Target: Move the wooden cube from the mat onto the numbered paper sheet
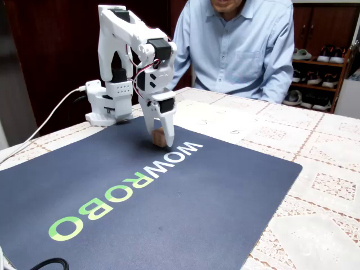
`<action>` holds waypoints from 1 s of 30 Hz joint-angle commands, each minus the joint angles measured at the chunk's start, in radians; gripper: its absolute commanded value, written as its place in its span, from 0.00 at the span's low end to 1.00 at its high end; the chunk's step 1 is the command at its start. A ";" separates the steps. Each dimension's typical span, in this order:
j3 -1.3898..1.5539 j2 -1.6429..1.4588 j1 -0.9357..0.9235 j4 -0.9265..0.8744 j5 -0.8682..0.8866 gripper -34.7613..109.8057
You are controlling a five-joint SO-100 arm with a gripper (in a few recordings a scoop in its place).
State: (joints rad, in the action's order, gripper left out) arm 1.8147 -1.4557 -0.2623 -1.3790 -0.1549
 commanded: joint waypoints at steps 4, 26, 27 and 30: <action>0.026 -0.029 0.054 0.011 -0.006 0.42; 0.077 -0.227 0.104 0.038 0.029 0.24; 0.095 -0.285 0.115 0.048 0.034 0.24; 0.141 -0.459 0.152 0.074 0.060 0.24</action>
State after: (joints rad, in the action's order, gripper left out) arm 1.9313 -1.7365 -0.1227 -1.3177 -0.1043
